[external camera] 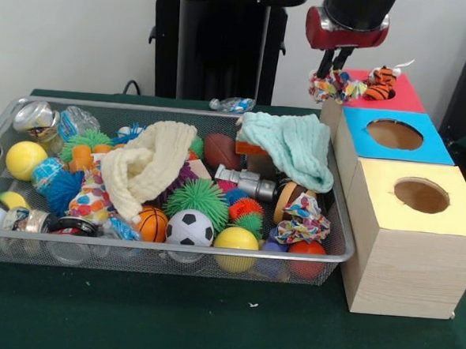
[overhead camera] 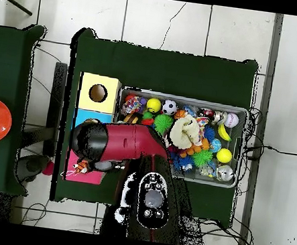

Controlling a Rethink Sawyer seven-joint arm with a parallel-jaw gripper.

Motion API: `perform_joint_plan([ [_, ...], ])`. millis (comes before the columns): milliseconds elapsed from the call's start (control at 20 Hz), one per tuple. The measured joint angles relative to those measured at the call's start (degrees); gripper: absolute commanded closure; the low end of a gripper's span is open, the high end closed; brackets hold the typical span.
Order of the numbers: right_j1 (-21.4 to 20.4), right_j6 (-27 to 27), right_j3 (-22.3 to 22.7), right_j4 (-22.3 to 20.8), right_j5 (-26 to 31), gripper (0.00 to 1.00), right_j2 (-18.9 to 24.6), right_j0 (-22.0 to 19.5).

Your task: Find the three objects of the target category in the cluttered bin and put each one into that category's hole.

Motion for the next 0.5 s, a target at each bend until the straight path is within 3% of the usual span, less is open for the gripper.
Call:
perform_joint_plan([
  [500, -2.1, 0.0, -4.1, -2.7, 1.5, 1.00, 0.0, 0.0],
])
